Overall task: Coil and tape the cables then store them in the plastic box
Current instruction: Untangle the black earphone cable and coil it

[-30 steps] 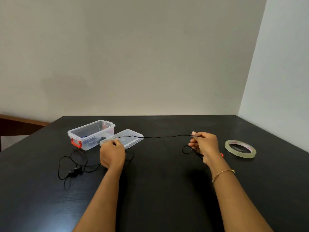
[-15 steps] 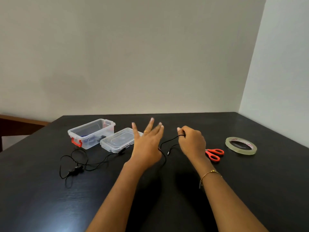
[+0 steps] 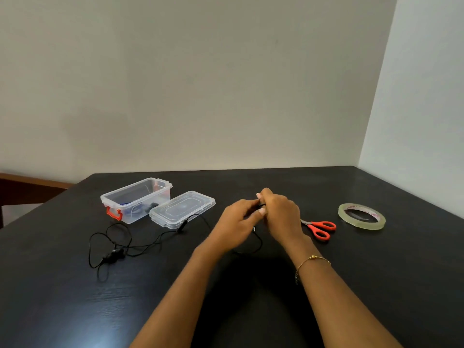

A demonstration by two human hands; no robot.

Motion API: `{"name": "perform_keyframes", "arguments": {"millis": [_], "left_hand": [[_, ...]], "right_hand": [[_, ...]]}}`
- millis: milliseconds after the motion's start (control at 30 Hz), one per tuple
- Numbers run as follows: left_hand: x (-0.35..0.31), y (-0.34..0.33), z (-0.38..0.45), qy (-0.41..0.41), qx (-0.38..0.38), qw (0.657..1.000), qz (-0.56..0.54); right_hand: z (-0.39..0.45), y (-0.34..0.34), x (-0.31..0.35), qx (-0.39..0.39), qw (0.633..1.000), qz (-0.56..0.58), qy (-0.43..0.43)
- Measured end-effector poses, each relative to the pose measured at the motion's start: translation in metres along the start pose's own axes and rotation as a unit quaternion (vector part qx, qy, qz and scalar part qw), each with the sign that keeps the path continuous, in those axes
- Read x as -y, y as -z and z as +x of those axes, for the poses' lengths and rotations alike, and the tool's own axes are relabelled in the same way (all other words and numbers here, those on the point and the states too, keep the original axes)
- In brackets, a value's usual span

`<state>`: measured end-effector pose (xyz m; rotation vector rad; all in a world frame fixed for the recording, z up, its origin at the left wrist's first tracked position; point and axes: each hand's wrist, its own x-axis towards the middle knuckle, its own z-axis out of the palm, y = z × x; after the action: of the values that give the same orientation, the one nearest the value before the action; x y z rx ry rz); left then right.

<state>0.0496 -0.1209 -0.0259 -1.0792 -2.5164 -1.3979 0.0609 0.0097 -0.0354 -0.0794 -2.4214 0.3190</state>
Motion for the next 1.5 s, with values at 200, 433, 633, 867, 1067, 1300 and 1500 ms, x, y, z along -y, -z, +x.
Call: {"name": "perform_keyframes", "arguments": {"millis": [200, 433, 633, 867, 1067, 1300, 1500], "left_hand": [[0.019, 0.01, 0.007, 0.014, -0.216, 0.972, 0.093], [0.026, 0.021, 0.006, 0.11, -0.373, 0.919, 0.068], [0.045, 0.047, -0.003, 0.255, -0.364, 0.891, 0.091], [0.032, 0.022, 0.009, -0.079, -0.369, 0.88, 0.288], [0.005, -0.005, 0.004, -0.251, -0.211, 0.926, 0.187], [0.006, -0.002, 0.003, -0.13, -0.175, 0.957, 0.192], [-0.013, 0.017, -0.001, 0.08, 0.021, 0.962, -0.261]], "right_hand": [[0.002, 0.005, -0.01, 0.005, 0.999, 0.037, 0.002], [0.004, 0.005, -0.025, -0.018, 0.997, 0.052, -0.047], [0.007, 0.008, -0.044, 0.008, 0.943, 0.23, -0.241], [0.01, 0.003, -0.022, 0.007, 0.977, 0.166, -0.134], [0.004, 0.009, -0.007, -0.004, 0.984, 0.17, 0.048], [0.006, 0.016, -0.003, -0.039, 0.971, 0.224, 0.075], [0.006, 0.007, -0.008, 0.017, 0.981, 0.186, 0.045]]}}
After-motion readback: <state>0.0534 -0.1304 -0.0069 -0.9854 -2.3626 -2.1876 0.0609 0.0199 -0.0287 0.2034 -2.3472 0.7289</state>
